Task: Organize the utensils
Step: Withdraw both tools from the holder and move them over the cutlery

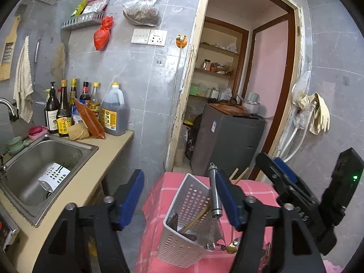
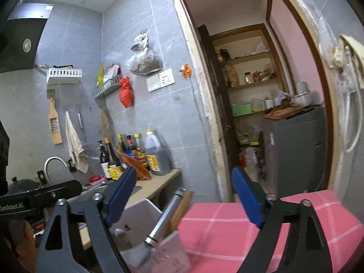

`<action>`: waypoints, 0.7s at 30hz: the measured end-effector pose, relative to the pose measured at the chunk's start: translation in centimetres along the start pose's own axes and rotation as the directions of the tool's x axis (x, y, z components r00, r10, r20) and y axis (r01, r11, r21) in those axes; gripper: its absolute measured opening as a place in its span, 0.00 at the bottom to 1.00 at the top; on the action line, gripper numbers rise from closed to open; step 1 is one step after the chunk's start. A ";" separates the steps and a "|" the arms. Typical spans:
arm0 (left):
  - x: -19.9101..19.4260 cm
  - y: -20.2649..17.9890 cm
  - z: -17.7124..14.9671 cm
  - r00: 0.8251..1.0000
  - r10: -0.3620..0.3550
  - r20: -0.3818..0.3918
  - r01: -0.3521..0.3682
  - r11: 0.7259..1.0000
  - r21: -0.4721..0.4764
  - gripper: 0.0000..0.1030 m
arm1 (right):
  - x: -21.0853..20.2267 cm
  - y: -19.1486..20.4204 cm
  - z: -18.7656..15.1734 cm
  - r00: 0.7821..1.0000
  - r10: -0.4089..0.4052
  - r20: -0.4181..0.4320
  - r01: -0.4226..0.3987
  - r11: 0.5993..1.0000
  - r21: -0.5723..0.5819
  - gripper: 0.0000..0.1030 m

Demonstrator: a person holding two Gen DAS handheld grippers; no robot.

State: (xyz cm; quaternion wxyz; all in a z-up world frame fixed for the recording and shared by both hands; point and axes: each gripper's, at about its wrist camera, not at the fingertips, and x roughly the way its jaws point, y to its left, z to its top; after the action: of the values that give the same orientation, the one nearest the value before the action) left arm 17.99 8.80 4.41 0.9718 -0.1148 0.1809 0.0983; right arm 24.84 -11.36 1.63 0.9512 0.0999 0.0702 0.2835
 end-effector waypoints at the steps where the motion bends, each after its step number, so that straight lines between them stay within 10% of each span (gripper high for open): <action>1: -0.3 -0.3 -0.1 1.000 0.006 0.006 -0.006 1.000 0.004 0.69 | -0.5 -0.2 0.2 1.000 -0.010 0.003 0.010 1.000 -0.004 0.89; 21: -5.1 -7.3 -4.1 0.992 0.004 0.128 -0.017 0.995 0.099 0.98 | -13.9 -4.8 2.3 0.948 -0.315 0.043 0.318 0.945 -0.077 0.99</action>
State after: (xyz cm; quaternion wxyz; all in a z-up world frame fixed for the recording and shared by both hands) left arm 13.62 0.02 3.94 0.9854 -0.0587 0.1236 0.1012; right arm 16.25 -23.36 3.84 0.9886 0.0521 0.0593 0.1284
